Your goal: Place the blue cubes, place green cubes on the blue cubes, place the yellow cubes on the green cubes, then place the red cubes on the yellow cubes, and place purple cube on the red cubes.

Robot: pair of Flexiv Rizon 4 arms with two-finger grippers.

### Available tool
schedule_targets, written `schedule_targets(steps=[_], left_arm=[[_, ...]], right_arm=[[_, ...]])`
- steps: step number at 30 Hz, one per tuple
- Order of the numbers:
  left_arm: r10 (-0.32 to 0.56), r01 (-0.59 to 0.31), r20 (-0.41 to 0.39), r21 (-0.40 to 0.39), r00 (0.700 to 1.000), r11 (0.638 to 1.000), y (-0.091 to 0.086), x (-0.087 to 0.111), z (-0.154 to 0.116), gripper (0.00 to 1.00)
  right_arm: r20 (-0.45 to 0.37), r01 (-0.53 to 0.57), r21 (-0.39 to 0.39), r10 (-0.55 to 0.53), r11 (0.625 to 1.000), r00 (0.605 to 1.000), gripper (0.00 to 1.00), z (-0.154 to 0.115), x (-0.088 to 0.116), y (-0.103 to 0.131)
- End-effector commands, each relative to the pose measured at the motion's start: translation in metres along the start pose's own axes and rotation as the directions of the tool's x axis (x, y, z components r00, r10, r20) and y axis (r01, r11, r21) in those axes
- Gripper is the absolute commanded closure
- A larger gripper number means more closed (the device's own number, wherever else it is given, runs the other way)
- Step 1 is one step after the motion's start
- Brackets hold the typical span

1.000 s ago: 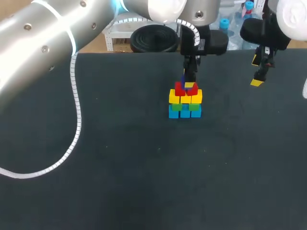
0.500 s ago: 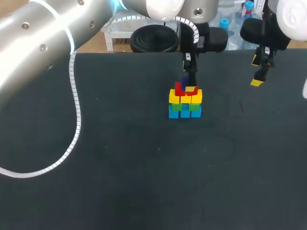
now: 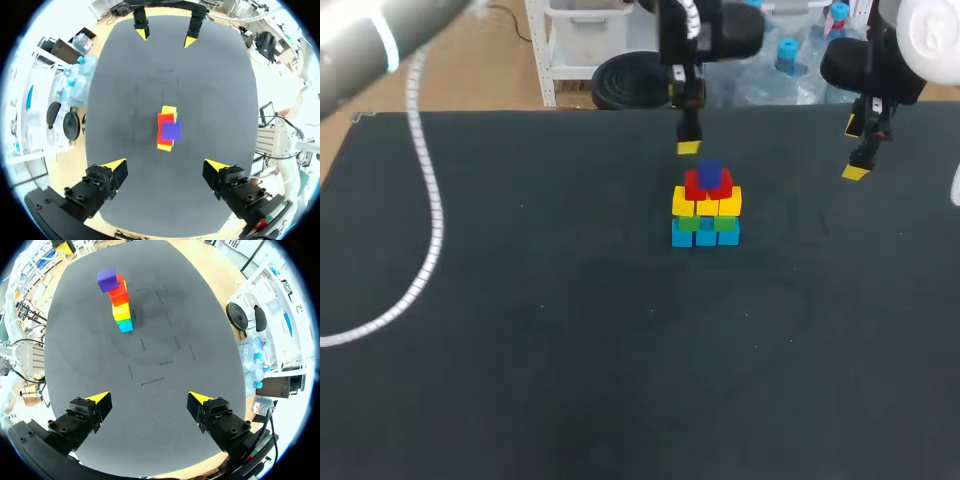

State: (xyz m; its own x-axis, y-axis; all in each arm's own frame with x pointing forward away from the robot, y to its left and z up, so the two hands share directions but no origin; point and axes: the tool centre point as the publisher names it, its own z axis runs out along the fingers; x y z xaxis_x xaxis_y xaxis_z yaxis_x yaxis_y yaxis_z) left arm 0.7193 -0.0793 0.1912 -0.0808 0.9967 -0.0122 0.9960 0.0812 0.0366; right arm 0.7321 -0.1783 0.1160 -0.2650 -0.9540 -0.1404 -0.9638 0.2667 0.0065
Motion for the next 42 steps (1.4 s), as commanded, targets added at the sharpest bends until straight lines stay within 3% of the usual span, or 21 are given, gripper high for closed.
schedule_targets(steps=[1, 14, 27, 42], left_arm=[[-0.032, 0.035, 0.044, -0.058, 0.999, 0.998, -0.011, 0.029, -0.004, 0.0], [-0.172, 0.179, 0.079, -0.091, 0.982, 0.98, -0.013, 0.083, -0.012, 0.0], [-0.356, 0.359, 0.053, -0.11, 0.933, 0.927, -0.016, 0.141, -0.001, 0.0], [-0.445, 0.446, 0.033, -0.096, 0.895, 0.89, -0.023, 0.176, 0.01, 0.0]], right_arm=[[0.001, -0.001, 0.005, 0.001, 1.0, 1.0, 0.0, 0.0, 0.001, 0.002], [0.001, -0.001, 0.005, 0.001, 1.0, 1.0, 0.0, 0.0, 0.001, 0.002], [0.001, -0.001, 0.005, 0.001, 1.0, 1.0, 0.0, 0.0, 0.001, 0.002], [0.001, -0.001, 0.005, 0.001, 1.0, 1.0, 0.0, 0.0, 0.001, 0.002]])
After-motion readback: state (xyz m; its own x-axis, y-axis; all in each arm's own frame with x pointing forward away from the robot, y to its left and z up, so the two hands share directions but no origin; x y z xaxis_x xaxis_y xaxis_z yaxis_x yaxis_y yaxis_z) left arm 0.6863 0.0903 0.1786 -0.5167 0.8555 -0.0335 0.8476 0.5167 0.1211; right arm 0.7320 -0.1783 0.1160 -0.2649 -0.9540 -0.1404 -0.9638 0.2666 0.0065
